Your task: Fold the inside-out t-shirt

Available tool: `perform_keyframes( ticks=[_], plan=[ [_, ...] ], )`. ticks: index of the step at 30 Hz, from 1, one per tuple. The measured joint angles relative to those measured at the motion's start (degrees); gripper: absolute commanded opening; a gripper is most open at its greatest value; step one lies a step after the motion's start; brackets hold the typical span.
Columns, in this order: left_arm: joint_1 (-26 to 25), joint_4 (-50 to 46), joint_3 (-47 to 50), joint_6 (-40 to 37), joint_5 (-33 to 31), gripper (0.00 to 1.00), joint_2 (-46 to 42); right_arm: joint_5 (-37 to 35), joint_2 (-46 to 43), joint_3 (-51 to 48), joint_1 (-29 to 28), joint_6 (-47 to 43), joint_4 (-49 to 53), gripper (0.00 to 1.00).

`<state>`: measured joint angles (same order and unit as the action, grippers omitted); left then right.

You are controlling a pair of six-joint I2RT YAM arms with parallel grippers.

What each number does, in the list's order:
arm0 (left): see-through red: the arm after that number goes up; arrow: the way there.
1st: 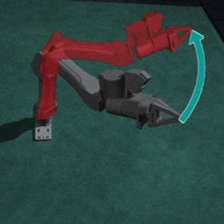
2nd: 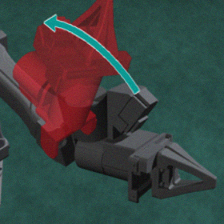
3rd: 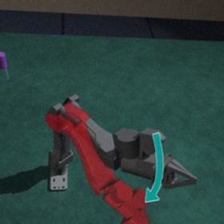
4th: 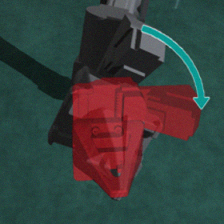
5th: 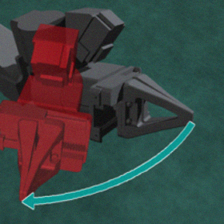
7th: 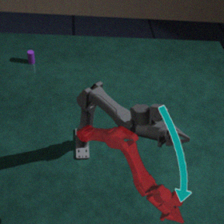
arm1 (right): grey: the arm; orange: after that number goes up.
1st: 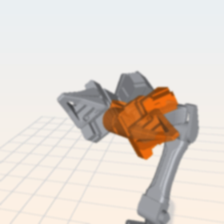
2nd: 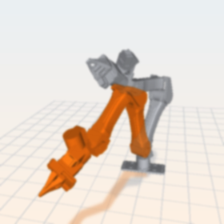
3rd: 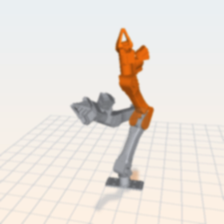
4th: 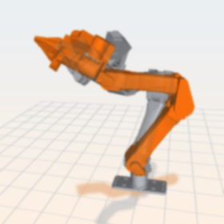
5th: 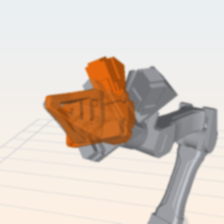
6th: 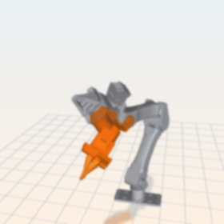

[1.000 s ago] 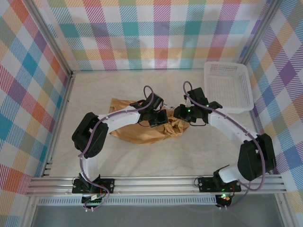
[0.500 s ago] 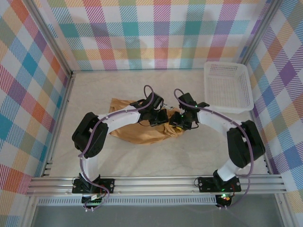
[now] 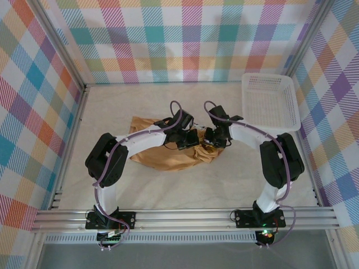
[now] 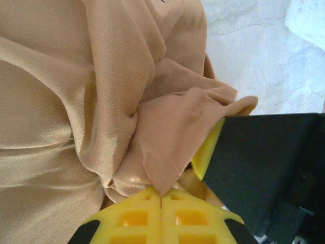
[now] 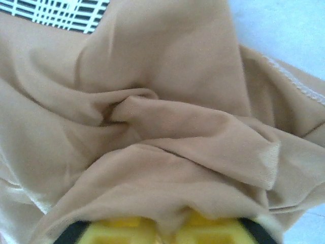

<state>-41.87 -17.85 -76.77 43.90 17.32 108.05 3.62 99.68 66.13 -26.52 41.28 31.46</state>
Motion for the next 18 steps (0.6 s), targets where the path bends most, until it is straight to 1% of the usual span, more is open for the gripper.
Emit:
perform_keyframes(
  ticks=[4, 7, 9, 14, 18],
  plan=[
    [0.0, 0.0, 0.0, -0.2, 0.0, 0.0, 0.0, 0.4, -0.3, 1.4, 0.3, -0.9, 1.5, 0.0],
    [0.1, -0.2, -0.2, -0.5, 0.0, 0.0, 0.1, 2.8, -2.7, 3.5, 0.5, -1.7, 4.7, 0.0],
    [0.2, -0.7, -1.3, -0.9, 0.0, 0.0, 0.8, 5.2, -5.8, 5.3, 0.5, -2.1, 6.8, 0.0],
    [1.2, 0.2, -6.9, -2.5, 1.5, 0.0, 2.8, 13.9, -18.8, 9.7, 1.6, -1.9, 11.1, 0.0],
    [2.8, -0.2, -8.0, -3.3, 1.5, 0.0, 2.6, 20.0, -25.9, 10.2, 6.3, -0.5, 10.6, 0.0]
  ],
)
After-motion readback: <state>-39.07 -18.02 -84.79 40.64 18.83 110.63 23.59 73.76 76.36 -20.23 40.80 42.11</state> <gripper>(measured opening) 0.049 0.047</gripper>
